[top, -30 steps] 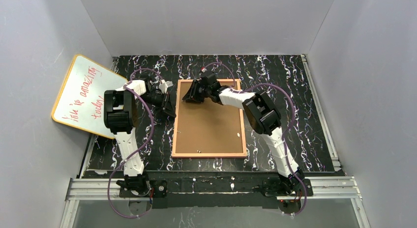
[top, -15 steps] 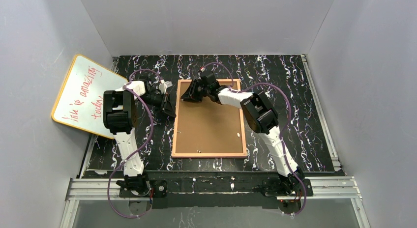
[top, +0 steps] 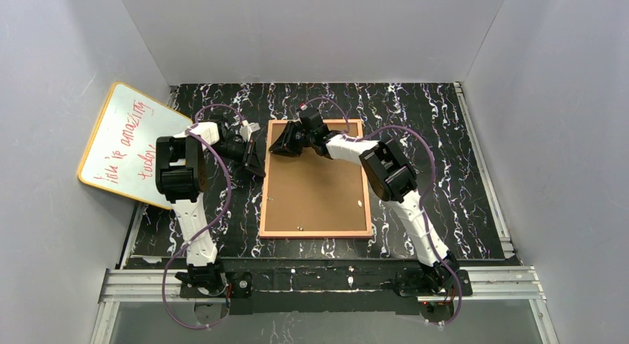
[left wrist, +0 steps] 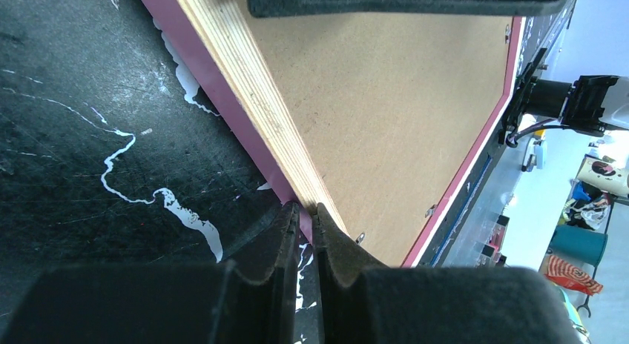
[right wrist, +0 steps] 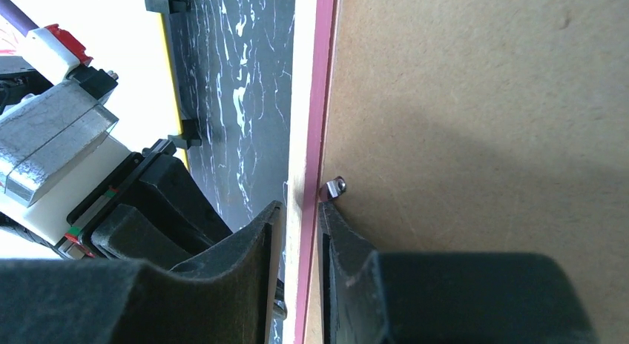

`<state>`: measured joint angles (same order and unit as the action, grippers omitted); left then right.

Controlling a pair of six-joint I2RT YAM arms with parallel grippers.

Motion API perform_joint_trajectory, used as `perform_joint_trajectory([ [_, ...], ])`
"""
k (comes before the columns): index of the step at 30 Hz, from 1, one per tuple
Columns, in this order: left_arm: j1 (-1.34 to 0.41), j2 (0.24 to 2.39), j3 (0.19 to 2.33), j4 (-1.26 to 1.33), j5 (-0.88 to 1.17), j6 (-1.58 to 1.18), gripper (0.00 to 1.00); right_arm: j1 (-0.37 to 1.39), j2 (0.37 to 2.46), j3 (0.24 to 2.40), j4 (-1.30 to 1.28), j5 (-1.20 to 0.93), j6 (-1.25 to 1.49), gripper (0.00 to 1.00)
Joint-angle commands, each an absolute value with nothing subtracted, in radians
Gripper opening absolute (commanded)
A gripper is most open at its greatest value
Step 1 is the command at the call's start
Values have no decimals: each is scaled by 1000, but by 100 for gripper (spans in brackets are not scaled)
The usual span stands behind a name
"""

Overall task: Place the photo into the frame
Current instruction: Install the photo frame at the center of the board.

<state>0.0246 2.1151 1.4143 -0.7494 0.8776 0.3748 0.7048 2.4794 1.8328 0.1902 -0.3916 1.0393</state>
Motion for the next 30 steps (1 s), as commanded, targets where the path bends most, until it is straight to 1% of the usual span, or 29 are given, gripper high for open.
perform_joint_trajectory([
  [1,-5,2134,1376,-703,794,433,4,726,2507,1839,195,-342,1063,32],
  [11,-5,2121,1371,-706,793,437,4,727,2487,1815,217,-331,1075,32],
  [13,-4,2114,1379,-724,792,442,4,724,2466,1811,225,-347,1073,33],
  [15,-2,2104,1396,-761,792,462,4,720,2424,1806,227,-373,1052,36],
  [18,36,2089,1428,-831,787,515,7,708,2315,1778,203,-402,995,47],
  [20,53,2079,1444,-883,778,560,9,687,2218,1724,172,-401,947,59],
  [22,58,2062,1437,-918,752,601,10,658,2109,1660,115,-357,899,73],
  [26,58,2014,1356,-913,722,653,11,569,1886,1456,66,-254,853,98],
  [30,31,1969,1261,-893,685,684,11,442,1714,1279,-70,-125,834,99],
])
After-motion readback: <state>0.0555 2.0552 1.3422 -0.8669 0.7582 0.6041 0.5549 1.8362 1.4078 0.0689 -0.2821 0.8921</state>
